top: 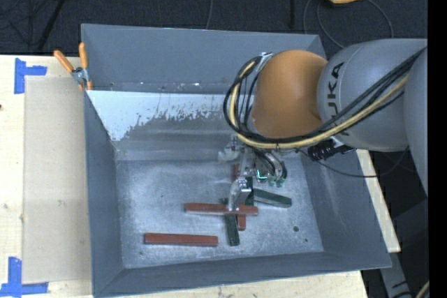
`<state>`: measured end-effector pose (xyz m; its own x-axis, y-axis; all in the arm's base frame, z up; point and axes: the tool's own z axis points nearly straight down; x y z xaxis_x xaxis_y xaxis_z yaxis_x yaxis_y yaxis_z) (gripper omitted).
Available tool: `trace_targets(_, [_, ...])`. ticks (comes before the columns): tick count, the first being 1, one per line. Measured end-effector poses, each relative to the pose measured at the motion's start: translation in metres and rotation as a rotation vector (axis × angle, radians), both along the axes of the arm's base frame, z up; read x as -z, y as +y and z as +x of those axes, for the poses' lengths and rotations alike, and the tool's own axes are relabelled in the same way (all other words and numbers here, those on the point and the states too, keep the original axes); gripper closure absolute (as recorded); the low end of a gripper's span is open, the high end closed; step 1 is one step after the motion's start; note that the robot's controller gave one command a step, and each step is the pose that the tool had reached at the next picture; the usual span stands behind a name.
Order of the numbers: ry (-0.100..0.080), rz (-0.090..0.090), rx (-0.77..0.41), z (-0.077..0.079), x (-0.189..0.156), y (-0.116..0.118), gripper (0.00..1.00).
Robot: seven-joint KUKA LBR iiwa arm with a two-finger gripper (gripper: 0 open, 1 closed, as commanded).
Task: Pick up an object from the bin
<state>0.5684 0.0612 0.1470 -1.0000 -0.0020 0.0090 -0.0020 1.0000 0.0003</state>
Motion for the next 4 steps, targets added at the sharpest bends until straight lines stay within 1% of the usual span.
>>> trace_targets(1, [-0.008, 0.000, 0.001, 0.002, -0.004, 0.000, 0.00])
trace_targets(2, [0.007, 0.007, 0.074, -0.029, 0.069, -0.017, 1.00])
trace_targets(3, [0.007, 0.007, 0.074, -0.029, 0.069, -0.017, 1.00])
trace_targets(4, [-0.004, 0.000, -0.059, -0.067, -0.121, -0.040, 1.00])
